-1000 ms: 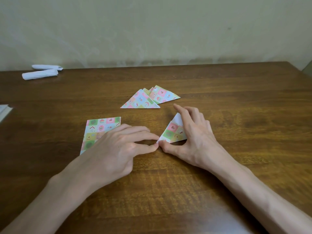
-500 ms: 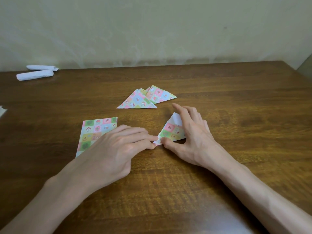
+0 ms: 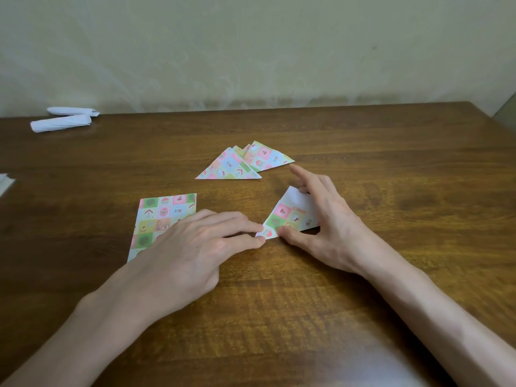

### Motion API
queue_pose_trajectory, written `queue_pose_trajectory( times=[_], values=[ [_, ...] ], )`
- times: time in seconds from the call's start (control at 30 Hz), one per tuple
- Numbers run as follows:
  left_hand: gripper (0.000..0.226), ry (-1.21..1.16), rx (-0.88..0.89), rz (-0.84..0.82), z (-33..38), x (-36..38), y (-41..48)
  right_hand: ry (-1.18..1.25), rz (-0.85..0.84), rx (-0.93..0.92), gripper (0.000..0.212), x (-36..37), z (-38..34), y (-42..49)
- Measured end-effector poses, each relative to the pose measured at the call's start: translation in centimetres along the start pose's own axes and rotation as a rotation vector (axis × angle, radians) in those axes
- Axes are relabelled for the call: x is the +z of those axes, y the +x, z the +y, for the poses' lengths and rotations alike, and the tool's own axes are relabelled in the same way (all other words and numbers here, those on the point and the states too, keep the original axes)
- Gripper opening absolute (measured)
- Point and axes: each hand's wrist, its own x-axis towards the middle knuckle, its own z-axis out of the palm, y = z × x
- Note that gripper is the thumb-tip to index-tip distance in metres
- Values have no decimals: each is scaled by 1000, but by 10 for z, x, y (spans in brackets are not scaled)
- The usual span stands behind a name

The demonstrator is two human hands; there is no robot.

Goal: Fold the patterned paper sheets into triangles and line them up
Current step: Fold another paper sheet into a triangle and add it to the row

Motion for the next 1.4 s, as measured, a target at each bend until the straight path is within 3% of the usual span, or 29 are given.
queue_pose_trajectory(
  times=[0.5, 0.77, 1.17, 1.4],
  values=[
    [85, -43, -22, 21, -7, 0, -1, 127, -34, -67, 95, -20, 17, 2],
    [87, -76, -15, 46, -11, -2, 0, 353, -158, -9, 99, -38, 28, 7],
    [84, -86, -13, 56, -17, -4, -1, 419, -261, -24, 97, -48, 31, 7],
    [54, -75, -21, 188, -15, -7, -3, 411, -223, -69, 89, -45, 33, 5]
  ],
)
